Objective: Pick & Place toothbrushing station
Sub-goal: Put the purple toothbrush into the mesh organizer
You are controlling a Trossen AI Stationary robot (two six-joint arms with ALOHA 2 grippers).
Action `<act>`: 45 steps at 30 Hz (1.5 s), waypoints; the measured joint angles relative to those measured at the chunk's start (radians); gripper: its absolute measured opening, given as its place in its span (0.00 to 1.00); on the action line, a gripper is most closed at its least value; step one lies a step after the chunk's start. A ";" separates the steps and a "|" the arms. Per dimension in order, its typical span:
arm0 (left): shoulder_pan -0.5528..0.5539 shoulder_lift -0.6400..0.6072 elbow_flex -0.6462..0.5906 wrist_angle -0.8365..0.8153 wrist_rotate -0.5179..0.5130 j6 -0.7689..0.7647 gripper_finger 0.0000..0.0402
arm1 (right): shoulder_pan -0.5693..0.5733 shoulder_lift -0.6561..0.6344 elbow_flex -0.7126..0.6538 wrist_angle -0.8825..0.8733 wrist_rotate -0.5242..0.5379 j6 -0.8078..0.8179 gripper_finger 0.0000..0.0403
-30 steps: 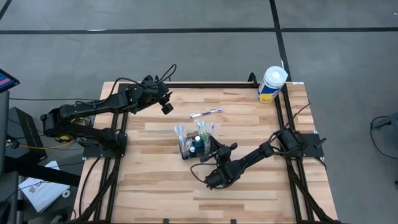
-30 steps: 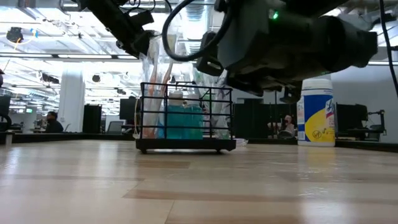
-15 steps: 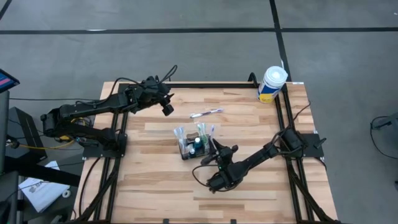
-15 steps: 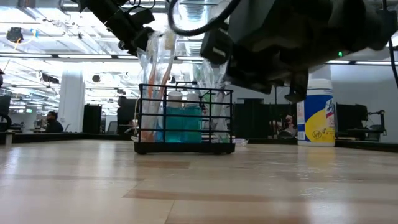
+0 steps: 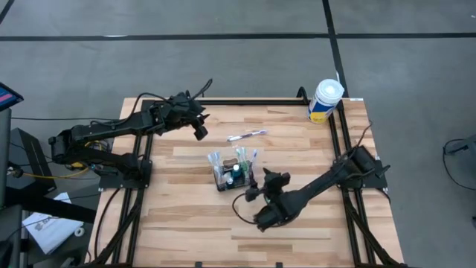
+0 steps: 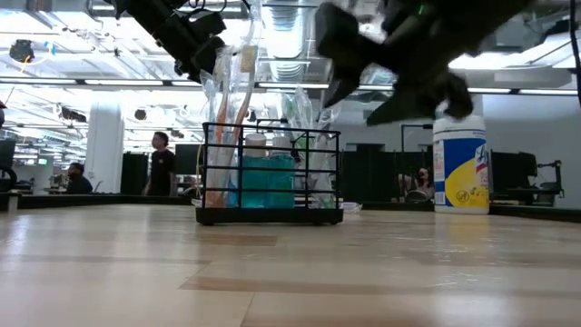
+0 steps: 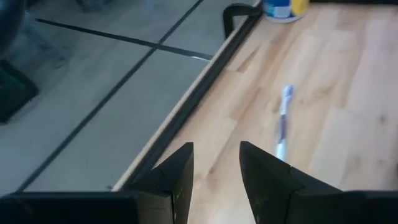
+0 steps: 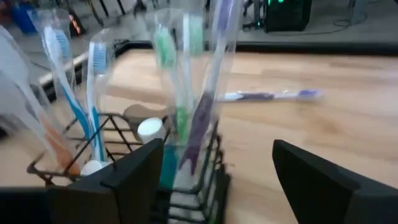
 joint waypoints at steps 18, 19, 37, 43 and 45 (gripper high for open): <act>0.253 0.164 0.000 0.128 0.745 -0.673 0.30 | -0.331 -0.792 0.002 0.316 -0.157 -1.089 0.68; 0.271 0.196 0.000 0.142 0.770 -0.676 0.30 | -0.356 -0.819 0.002 0.399 -0.206 -1.193 0.68; 0.202 0.558 0.257 -0.084 0.632 -0.032 0.45 | -0.629 -0.809 0.001 0.666 -0.691 -1.432 0.68; 0.169 0.638 0.262 -0.131 0.681 0.046 0.43 | -0.680 -0.788 0.001 0.713 -0.737 -1.387 0.68; 0.157 0.651 0.266 -0.128 0.677 0.063 0.43 | -0.696 -0.786 0.002 0.715 -0.740 -1.387 0.68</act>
